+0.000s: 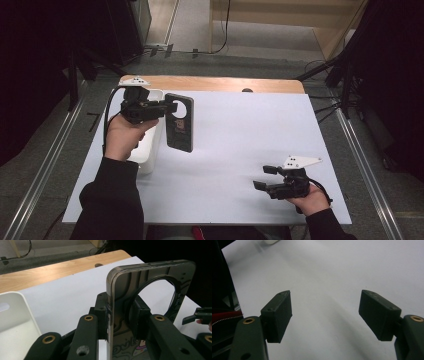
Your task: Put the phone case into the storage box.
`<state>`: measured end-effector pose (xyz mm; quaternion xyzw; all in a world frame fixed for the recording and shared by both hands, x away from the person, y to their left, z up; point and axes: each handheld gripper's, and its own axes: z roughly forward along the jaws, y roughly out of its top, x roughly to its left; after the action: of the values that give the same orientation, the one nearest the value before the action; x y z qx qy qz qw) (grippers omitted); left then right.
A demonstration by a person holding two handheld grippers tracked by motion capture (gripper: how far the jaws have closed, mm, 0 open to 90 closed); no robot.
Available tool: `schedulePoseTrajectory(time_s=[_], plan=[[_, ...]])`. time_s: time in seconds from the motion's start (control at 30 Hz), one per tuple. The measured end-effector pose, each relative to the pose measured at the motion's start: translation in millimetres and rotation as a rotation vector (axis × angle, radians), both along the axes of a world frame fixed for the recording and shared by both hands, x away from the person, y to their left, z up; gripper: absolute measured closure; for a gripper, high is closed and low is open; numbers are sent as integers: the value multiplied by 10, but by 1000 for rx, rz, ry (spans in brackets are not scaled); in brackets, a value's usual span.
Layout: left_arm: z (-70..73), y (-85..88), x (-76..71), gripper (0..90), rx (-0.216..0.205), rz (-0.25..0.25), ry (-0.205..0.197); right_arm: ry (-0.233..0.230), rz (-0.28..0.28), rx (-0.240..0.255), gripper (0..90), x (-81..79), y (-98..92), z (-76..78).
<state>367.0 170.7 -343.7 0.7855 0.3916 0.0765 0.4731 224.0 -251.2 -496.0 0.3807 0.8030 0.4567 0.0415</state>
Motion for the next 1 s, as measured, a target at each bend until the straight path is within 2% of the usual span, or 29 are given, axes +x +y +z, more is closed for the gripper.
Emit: schedulePoseTrajectory(time_s=[0.4, 0.5, 0.63, 0.83, 1.0], plan=[[28, 118, 40, 705, -21, 23, 3, 1, 5, -4, 255, -29, 16, 1], [35, 153, 78, 705, -42, 34, 15, -1, 8, -2, 255, -27, 26, 4], [35, 195, 132, 705, -48, 37, 25, -3, 9, 1, 255, -28, 22, 8], [75, 198, 188, 705, -16, 52, 26, -5, 17, 3, 255, -24, 27, 8], [135, 200, 216, 705, -8, 48, 28, 0, 15, 7, 255, -13, 24, 3]])
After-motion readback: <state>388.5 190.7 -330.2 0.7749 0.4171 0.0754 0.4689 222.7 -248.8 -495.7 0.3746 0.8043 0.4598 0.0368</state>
